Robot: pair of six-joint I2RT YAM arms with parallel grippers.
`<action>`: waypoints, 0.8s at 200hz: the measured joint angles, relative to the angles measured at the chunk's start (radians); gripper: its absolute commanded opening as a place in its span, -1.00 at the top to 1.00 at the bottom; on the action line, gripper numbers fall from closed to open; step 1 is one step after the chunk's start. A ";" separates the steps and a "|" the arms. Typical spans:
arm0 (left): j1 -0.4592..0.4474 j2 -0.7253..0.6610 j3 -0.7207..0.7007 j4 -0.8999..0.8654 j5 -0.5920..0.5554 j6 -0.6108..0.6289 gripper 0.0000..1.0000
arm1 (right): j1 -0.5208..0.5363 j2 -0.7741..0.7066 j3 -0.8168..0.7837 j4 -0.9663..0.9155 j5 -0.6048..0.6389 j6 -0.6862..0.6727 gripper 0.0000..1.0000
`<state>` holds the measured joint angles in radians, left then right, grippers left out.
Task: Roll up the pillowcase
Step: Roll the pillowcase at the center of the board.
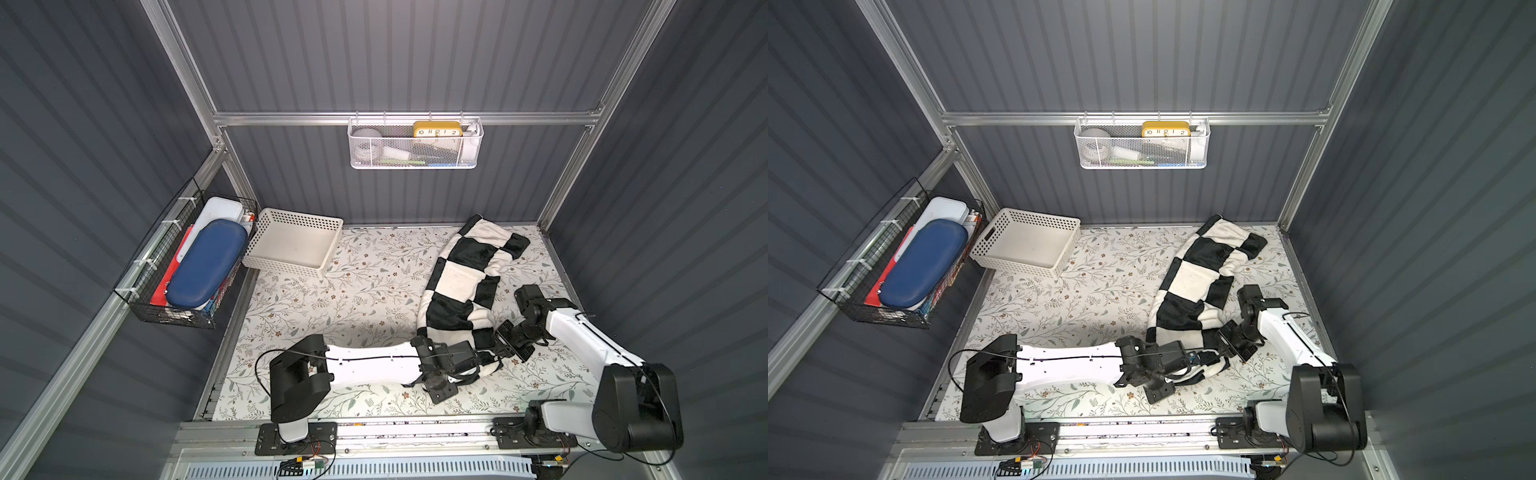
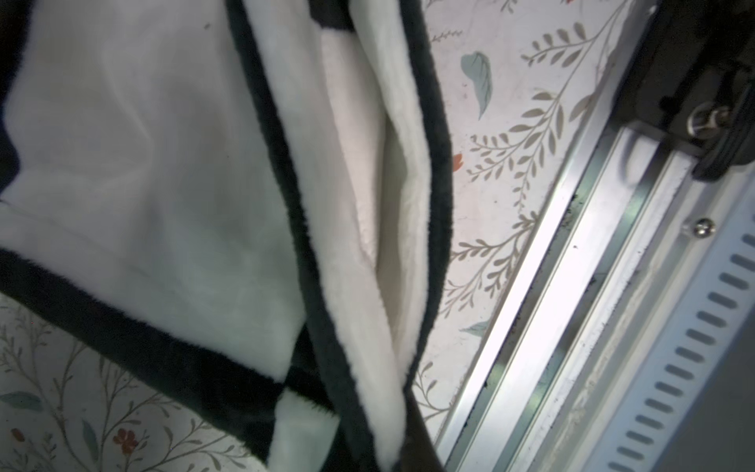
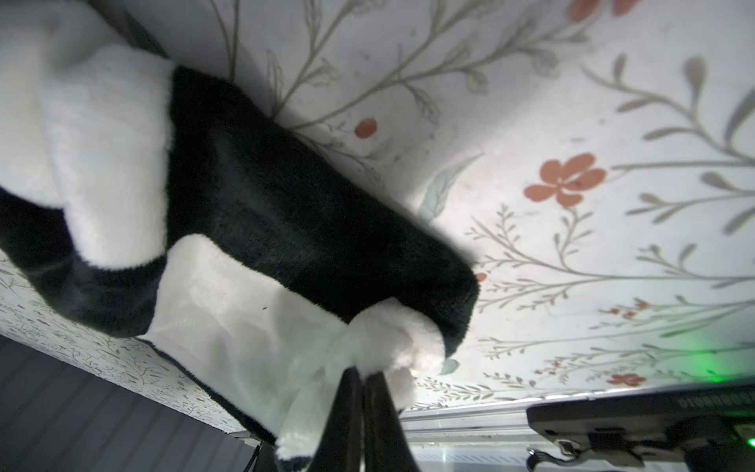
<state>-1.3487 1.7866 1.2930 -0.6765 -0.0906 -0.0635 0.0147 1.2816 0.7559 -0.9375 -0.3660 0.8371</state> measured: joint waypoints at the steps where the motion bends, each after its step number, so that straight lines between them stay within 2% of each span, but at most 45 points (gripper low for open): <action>1: 0.000 0.000 0.000 0.000 0.001 0.001 0.84 | 0.000 -0.002 0.000 -0.002 0.000 0.000 1.00; 65: 0.011 0.048 0.002 0.013 0.012 0.107 0.87 | -0.055 -0.100 -0.005 -0.107 0.036 -0.025 1.00; 96: 0.099 0.084 0.051 0.024 0.016 0.171 0.85 | -0.096 -0.102 -0.004 -0.135 0.046 -0.052 1.00; 123: 0.174 0.108 0.134 0.048 0.013 0.217 0.78 | -0.110 -0.088 0.010 -0.141 0.050 -0.069 1.00; 160: 0.171 0.182 0.198 0.069 0.023 0.260 0.74 | -0.117 0.002 0.049 -0.119 0.049 -0.084 1.00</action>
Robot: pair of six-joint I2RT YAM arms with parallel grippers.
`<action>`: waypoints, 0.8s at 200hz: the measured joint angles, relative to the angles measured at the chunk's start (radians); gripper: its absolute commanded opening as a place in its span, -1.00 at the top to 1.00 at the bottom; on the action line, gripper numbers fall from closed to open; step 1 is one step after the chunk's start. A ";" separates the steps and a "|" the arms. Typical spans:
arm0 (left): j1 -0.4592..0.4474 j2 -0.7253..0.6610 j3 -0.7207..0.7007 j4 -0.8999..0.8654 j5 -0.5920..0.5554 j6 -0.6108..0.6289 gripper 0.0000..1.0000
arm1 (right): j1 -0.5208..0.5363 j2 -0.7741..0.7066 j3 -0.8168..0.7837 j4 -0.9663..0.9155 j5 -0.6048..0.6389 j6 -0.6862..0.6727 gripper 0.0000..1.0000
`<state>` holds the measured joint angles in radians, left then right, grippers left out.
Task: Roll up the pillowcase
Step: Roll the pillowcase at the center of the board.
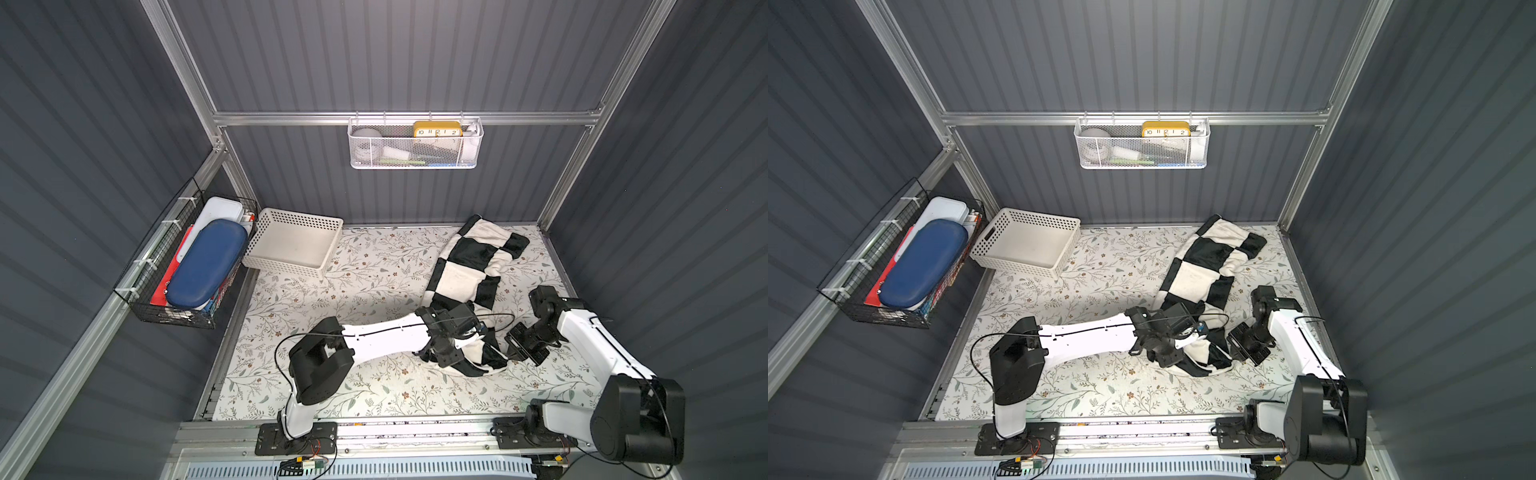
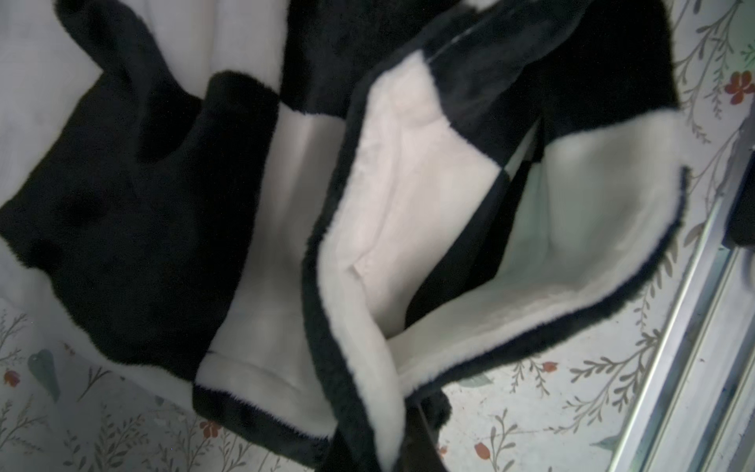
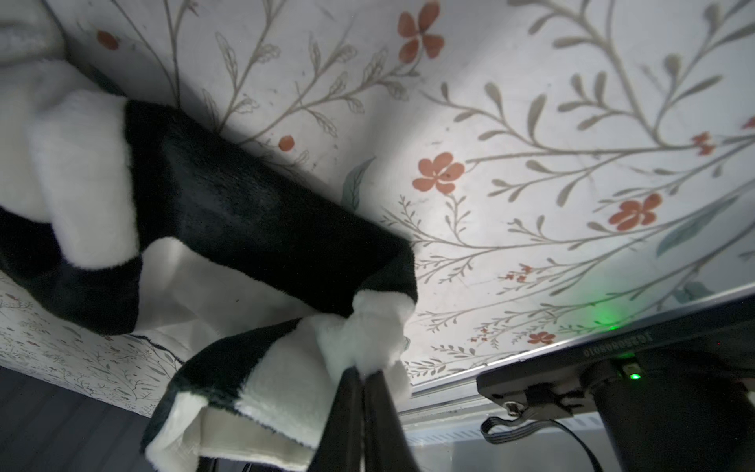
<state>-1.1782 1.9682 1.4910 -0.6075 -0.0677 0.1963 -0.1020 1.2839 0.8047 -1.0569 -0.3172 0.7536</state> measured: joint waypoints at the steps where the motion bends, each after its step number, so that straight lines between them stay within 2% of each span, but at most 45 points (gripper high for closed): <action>1: 0.000 0.002 0.000 0.000 0.000 0.000 0.74 | 0.000 0.002 0.000 0.001 0.000 0.000 1.00; 37: -0.002 0.028 -0.026 0.008 0.008 0.008 0.74 | -0.007 0.080 0.032 0.033 0.000 -0.012 1.00; 59: 0.003 0.023 -0.065 0.028 -0.005 0.009 0.66 | -0.013 0.127 0.060 0.055 0.000 -0.015 1.00; 74: 0.013 0.018 -0.081 0.032 -0.011 0.013 0.45 | -0.014 0.154 0.074 0.073 -0.004 -0.016 1.00; 88: 0.026 0.018 -0.081 0.040 -0.027 0.008 0.41 | -0.015 0.175 0.077 0.088 -0.012 -0.018 1.00; 100: 0.035 0.018 -0.081 0.043 -0.047 0.006 0.25 | -0.015 0.192 0.077 0.099 -0.017 -0.018 1.00; 115: 0.048 0.018 -0.078 0.046 -0.071 0.001 0.16 | -0.016 0.208 0.077 0.113 -0.023 -0.018 0.75; 124: 0.057 0.019 -0.071 0.045 -0.086 -0.003 0.18 | -0.016 0.216 0.077 0.122 -0.027 -0.020 0.70; 129: 0.063 0.021 -0.064 0.045 -0.091 -0.003 0.10 | -0.016 0.218 0.077 0.127 -0.029 -0.016 0.64; 141: 0.079 0.021 -0.050 0.045 -0.103 0.000 -0.17 | -0.016 0.222 0.077 0.142 -0.033 -0.013 0.31; 160: 0.095 0.021 -0.039 0.051 -0.130 -0.011 -0.24 | -0.016 0.223 0.078 0.159 -0.040 -0.020 0.13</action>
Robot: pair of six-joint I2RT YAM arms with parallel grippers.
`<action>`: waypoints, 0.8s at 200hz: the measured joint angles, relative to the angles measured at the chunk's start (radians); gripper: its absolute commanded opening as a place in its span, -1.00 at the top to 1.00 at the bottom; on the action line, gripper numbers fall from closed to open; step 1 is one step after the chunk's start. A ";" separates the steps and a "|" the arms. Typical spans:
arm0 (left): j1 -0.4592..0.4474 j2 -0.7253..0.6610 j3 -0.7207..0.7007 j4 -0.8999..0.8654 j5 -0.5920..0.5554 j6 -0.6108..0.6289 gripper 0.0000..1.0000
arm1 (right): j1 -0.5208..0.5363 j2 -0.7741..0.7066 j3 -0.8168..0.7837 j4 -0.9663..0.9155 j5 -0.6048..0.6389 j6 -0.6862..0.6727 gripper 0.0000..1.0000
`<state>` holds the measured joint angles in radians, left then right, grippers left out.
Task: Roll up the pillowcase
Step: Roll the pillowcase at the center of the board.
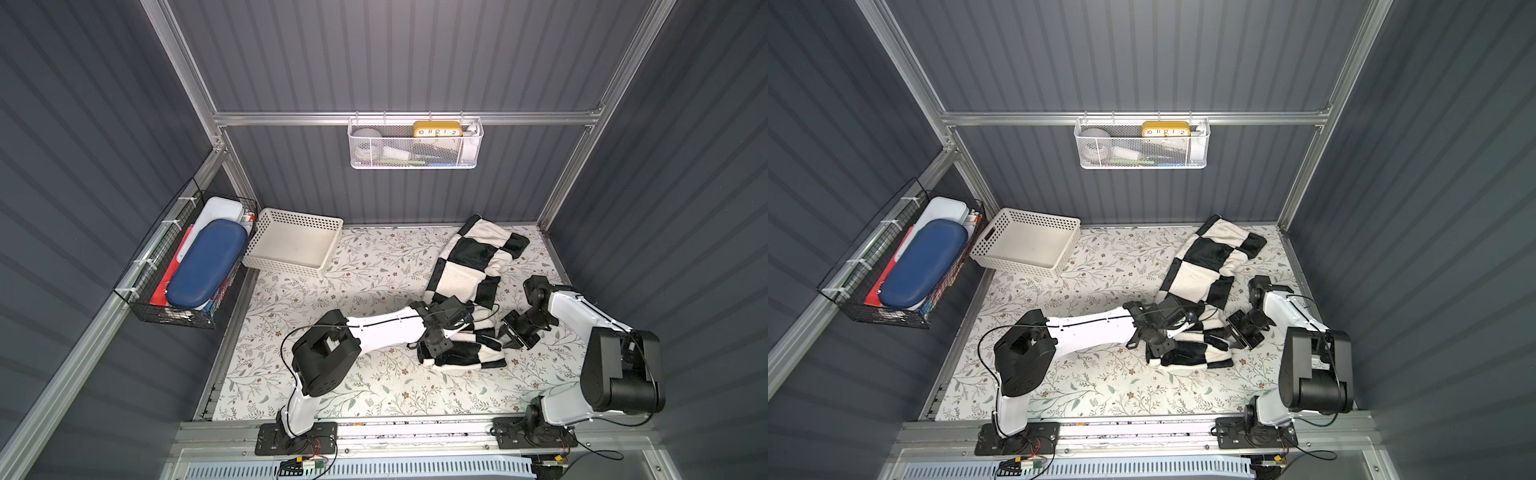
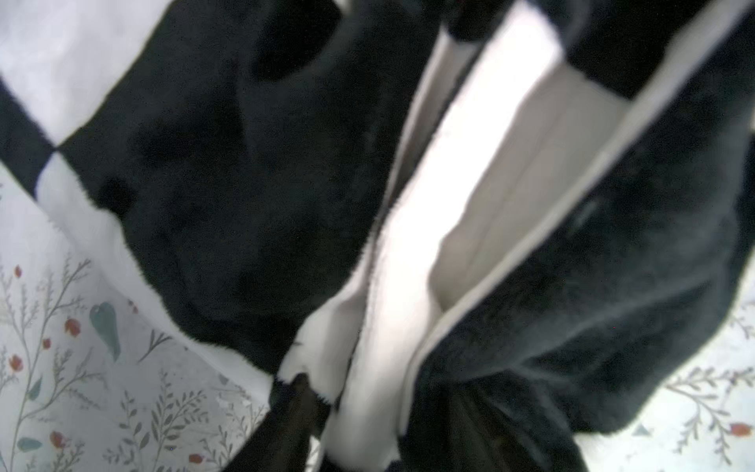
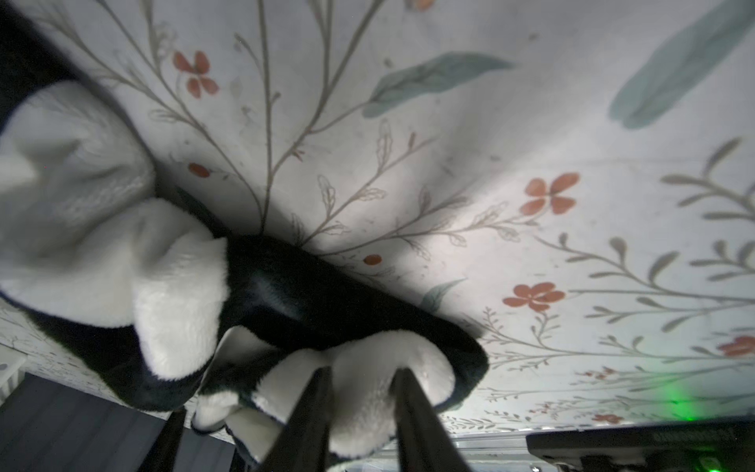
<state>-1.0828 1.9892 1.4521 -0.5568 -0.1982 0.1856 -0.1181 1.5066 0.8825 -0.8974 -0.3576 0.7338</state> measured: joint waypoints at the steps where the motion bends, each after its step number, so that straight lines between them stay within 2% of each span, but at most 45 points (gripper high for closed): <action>1: 0.001 0.000 0.000 0.000 -0.003 0.000 -0.24 | 0.000 0.000 0.000 0.001 -0.001 0.002 0.12; 29: 0.003 0.000 0.000 0.002 -0.030 -0.004 -0.22 | 0.000 -0.014 0.002 0.013 0.000 0.005 -0.07; 58: 0.002 0.000 0.000 0.003 -0.050 -0.008 -0.22 | -0.002 -0.080 0.035 -0.009 0.028 0.002 -0.17; 93: 0.004 0.000 0.000 0.005 -0.096 -0.023 -0.33 | -0.005 -0.234 0.075 -0.048 0.048 0.018 -0.20; 115: 0.012 0.000 0.000 0.015 -0.110 -0.039 -0.41 | 0.013 -0.401 -0.026 -0.063 0.040 0.101 -0.21; 133: 0.018 0.000 0.000 0.022 -0.108 -0.048 -0.41 | 0.080 -0.562 -0.153 -0.089 0.044 0.213 -0.22; 160: 0.023 0.000 -0.002 0.032 -0.093 -0.058 -0.40 | 0.288 -0.719 -0.276 -0.114 0.094 0.413 -0.22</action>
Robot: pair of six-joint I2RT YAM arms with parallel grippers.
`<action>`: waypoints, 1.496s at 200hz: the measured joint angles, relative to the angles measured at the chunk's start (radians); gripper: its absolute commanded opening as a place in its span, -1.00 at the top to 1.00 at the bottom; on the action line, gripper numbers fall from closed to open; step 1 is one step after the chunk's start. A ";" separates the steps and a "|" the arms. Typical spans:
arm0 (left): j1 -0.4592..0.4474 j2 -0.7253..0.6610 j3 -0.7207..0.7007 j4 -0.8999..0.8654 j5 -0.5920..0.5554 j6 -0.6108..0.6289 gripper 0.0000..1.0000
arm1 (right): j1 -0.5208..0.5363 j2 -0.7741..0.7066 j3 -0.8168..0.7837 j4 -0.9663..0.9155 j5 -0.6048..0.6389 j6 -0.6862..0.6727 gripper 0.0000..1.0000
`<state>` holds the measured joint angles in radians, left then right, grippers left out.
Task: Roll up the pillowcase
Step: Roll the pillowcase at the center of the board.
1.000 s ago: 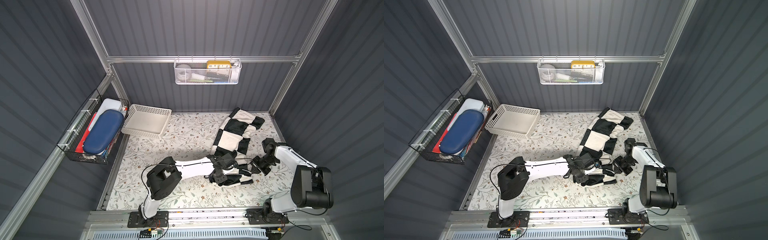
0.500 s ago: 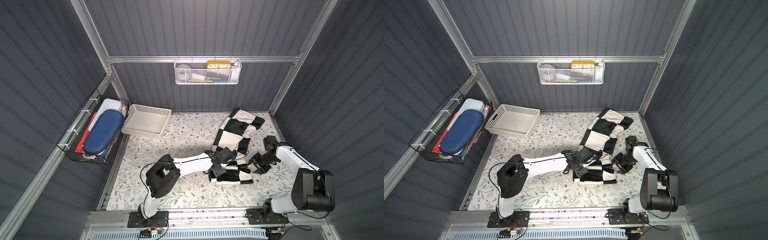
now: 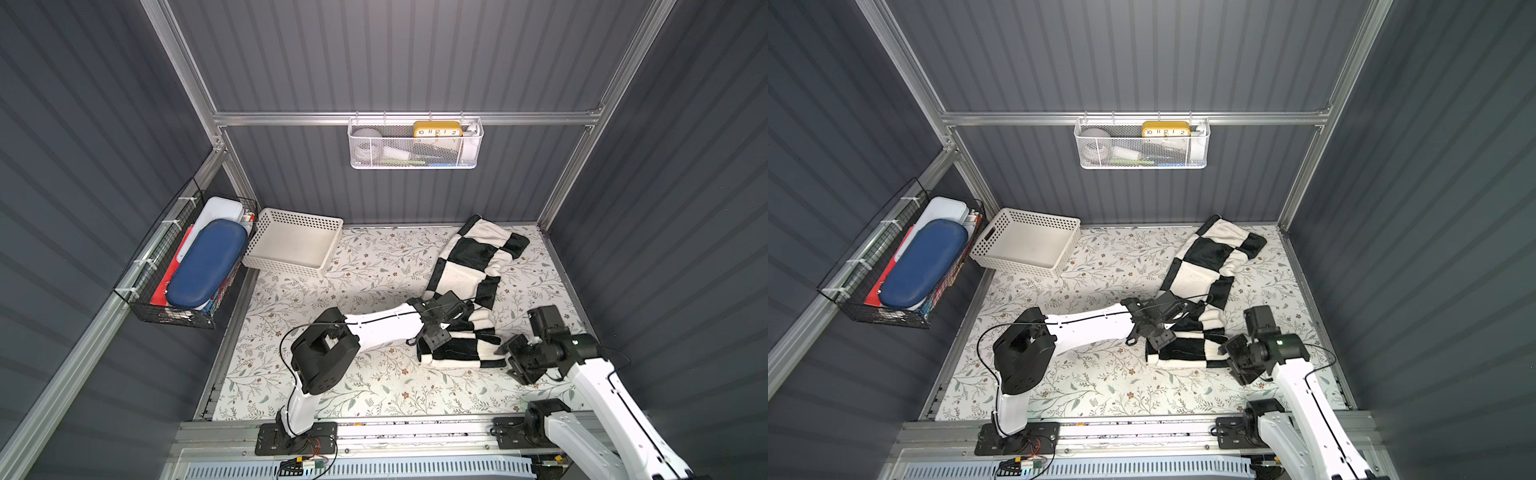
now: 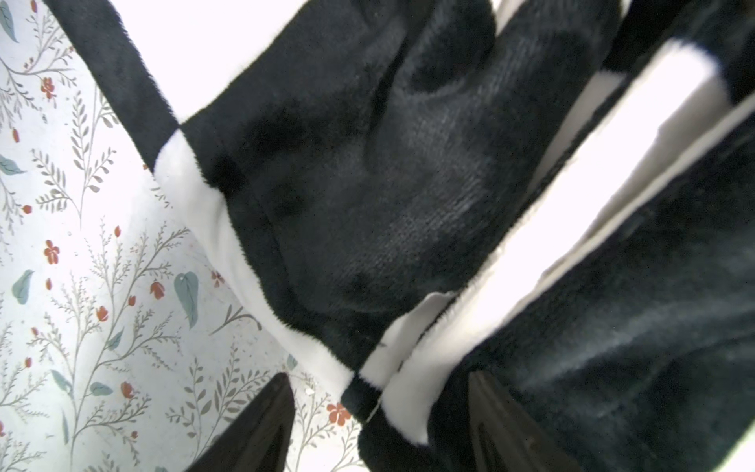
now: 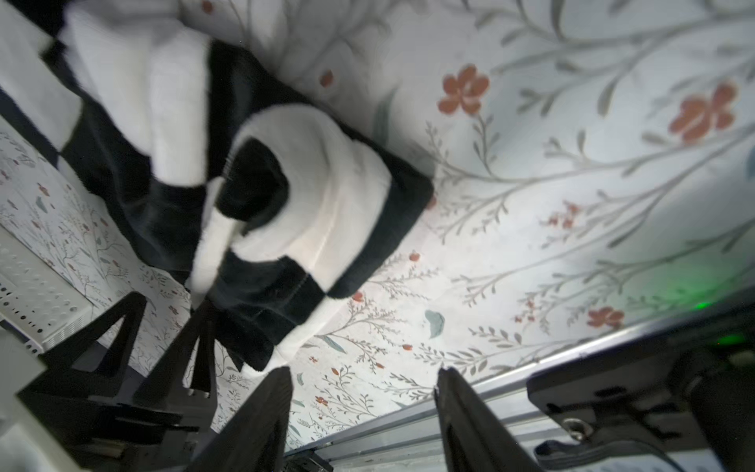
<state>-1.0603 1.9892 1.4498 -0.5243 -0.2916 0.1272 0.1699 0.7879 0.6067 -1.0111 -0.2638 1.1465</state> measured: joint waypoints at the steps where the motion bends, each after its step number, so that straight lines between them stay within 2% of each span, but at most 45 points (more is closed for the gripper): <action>1: 0.000 0.000 0.000 0.000 0.000 0.000 -0.40 | 0.006 0.000 -0.002 0.000 0.001 0.004 -0.23; 24: 0.000 -0.004 -0.018 0.017 -0.006 -0.013 -0.45 | 0.131 0.032 -0.040 0.026 0.060 0.129 -0.23; 53: 0.006 -0.043 -0.020 0.019 -0.027 -0.068 -0.52 | 0.168 0.083 -0.051 0.102 0.124 0.229 -0.23; 75: 0.025 -0.128 -0.025 0.025 -0.023 -0.125 -0.56 | 0.205 0.135 -0.051 0.182 0.164 0.282 -0.24; 108: 0.053 -0.282 -0.079 0.050 -0.019 -0.194 -0.56 | 0.260 0.314 -0.052 0.318 0.197 0.332 -0.24; 140: 0.065 -0.337 -0.138 0.055 -0.019 -0.225 -0.57 | 0.327 0.446 -0.047 0.420 0.217 0.389 -0.19; 157: 0.065 -0.339 -0.160 0.049 -0.019 -0.232 -0.57 | 0.347 0.493 -0.018 0.422 0.230 0.411 -0.02; 186: 0.065 -0.357 -0.189 0.044 -0.021 -0.243 -0.57 | 0.380 0.542 0.005 0.460 0.256 0.451 0.70; 211: 0.065 -0.387 -0.198 0.045 -0.029 -0.242 -0.57 | 0.401 0.520 0.003 0.459 0.270 0.470 1.00; 225: 0.065 -0.398 -0.198 0.045 -0.037 -0.241 -0.57 | 0.430 0.465 0.000 0.405 0.267 0.480 1.00; 265: 0.065 -0.415 -0.198 0.053 -0.045 -0.221 -0.57 | 0.514 0.192 0.016 0.152 0.232 0.532 1.00; 299: 0.065 -0.442 -0.203 0.071 -0.026 -0.199 -0.56 | 0.555 0.129 0.021 -0.004 0.177 0.572 1.00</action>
<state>-0.9951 1.5471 1.2469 -0.4530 -0.3172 -0.0715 0.7246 0.9165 0.6273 -1.0149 -0.0864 1.7184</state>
